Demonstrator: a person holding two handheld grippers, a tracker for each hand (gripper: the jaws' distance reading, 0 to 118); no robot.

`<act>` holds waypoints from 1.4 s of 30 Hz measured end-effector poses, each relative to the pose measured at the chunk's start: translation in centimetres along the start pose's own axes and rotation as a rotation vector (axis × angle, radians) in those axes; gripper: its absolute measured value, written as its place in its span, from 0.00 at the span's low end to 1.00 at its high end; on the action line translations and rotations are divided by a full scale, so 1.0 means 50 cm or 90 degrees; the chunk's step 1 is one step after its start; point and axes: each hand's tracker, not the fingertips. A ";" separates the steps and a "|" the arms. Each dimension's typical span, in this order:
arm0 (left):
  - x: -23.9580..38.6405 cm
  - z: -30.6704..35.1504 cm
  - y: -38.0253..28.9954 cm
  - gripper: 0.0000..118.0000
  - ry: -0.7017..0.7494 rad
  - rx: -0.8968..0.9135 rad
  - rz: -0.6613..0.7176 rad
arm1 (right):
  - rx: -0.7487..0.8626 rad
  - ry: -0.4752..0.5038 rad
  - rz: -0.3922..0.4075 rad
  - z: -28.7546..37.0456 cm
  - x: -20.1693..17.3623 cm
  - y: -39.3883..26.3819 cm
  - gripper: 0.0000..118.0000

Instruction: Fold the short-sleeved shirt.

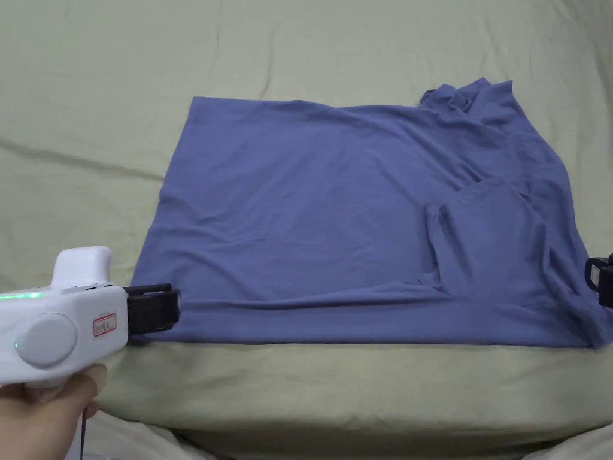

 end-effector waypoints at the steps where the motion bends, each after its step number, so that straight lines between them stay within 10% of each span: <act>1: -0.001 -0.024 0.019 1.00 -0.024 0.020 0.013 | -0.002 -0.001 0.002 -0.002 0.004 0.002 0.02; 8: -0.005 -0.100 -0.003 0.98 -0.018 -0.128 0.011 | -0.049 -0.021 -0.005 -0.045 0.056 -0.003 0.02; 11: -0.003 -0.065 0.010 0.59 -0.033 -0.063 -0.002 | -0.092 -0.051 0.022 -0.075 0.085 -0.011 0.02; 13: -0.012 -0.071 0.016 0.05 -0.041 -0.063 0.005 | -0.117 -0.058 0.029 -0.094 0.095 -0.017 0.02; 16: -0.027 -0.067 0.014 0.05 -0.145 -0.053 0.081 | -0.128 -0.030 -0.022 -0.112 0.122 -0.017 0.04; 17: -0.009 -0.048 0.011 0.05 -0.118 -0.037 0.051 | -0.132 -0.014 -0.050 -0.118 0.131 -0.016 0.27; 18: -0.008 -0.041 0.011 0.05 -0.118 -0.026 0.037 | -0.144 -0.002 -0.064 -0.126 0.137 -0.018 0.85; 19: -0.009 -0.036 0.011 0.05 -0.124 -0.023 0.045 | -0.157 0.007 -0.068 -0.136 0.139 -0.018 1.00; 28: -0.005 -0.019 0.033 0.05 -0.188 -0.026 0.103 | -0.243 0.015 -0.068 -0.212 0.127 -0.044 0.93; 29: -0.012 -0.023 0.035 0.05 -0.187 -0.028 0.107 | -0.242 0.011 -0.075 -0.215 0.126 -0.045 0.78; 30: -0.012 -0.027 0.033 0.05 -0.186 -0.031 0.114 | -0.239 0.003 -0.073 -0.216 0.121 -0.048 0.38; 33: -0.026 -0.041 0.026 0.05 -0.194 -0.033 0.147 | -0.203 0.051 -0.075 -0.212 0.131 -0.050 0.10; 42: -0.050 0.007 0.100 0.05 -0.260 0.016 0.248 | -0.049 0.073 -0.207 -0.087 0.122 0.073 0.09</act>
